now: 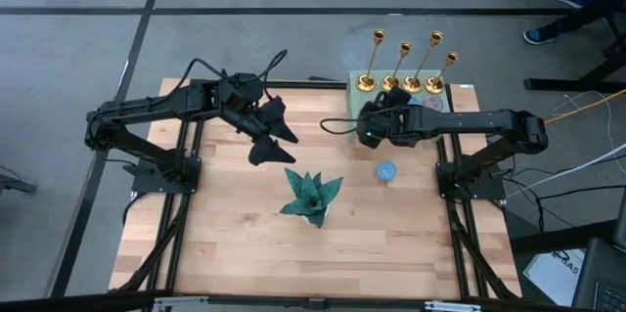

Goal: Stock candles and holders on shelf
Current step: Align the pink scented candle with the other scented candle on the shelf

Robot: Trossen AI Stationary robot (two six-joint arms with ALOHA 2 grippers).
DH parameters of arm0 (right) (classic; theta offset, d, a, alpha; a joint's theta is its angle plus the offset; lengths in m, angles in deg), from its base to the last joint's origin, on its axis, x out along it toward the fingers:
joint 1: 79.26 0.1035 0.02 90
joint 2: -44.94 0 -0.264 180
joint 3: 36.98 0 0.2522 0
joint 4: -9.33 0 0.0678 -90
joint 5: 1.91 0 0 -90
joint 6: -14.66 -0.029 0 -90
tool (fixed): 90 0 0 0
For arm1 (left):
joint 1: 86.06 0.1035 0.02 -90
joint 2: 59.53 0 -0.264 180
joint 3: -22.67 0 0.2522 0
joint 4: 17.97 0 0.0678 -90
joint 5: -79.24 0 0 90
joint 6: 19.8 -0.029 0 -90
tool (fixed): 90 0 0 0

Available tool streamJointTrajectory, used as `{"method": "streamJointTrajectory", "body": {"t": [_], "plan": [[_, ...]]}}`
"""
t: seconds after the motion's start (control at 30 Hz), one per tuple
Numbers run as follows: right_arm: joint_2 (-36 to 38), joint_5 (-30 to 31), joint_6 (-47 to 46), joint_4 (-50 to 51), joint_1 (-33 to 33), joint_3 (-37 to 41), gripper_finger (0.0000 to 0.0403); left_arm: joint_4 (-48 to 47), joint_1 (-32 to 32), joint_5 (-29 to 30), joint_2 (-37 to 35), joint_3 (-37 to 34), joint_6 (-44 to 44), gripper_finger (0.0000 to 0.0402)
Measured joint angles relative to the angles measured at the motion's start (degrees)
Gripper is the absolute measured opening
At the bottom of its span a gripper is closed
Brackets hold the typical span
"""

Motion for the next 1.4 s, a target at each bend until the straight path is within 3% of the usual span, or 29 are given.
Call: {"method": "streamJointTrajectory", "body": {"t": [0.4,0.6,0.9,1.0,1.1,1.2,1.33,1.4], "plan": [[0.0,-2.1,-7.2,-2.7,-0.2,0.0,0.0324,0.0,-1.0,3.7,0.0,0.0,-0.4,0.0393],[0.0,-7.4,-7.3,-6.8,-0.2,0.0,0.0331,0.0,-1.8,3.9,0.0,0.0,-0.4,0.0393],[0.0,-7.5,-7.7,-11.0,-0.2,-0.1,0.0326,-0.3,-2.6,5.8,0.0,0.0,-0.3,0.0393],[0.0,-8.5,-7.7,-11.4,-0.2,-1.1,0.0299,-0.7,-2.6,5.8,0.0,0.0,-0.3,0.0393],[0.0,-10.6,-7.7,-11.3,0.1,-3.4,0.0247,-1.4,-2.6,5.8,0.0,0.0,-0.3,0.0393],[0.0,-15.2,-7.4,-11.2,0.5,-6.9,0.0172,-2.3,-2.6,5.8,0.0,0.0,-0.3,0.0393],[0.0,-25.4,-8.4,-10.7,0.0,-9.9,0.0043,-2.3,-2.6,5.8,0.0,0.0,-0.3,0.0393],[0.0,-29.3,-10.1,-10.2,-1.0,-10.0,0.0015,-2.3,-2.6,5.8,0.0,0.0,-0.3,0.0393]]}}
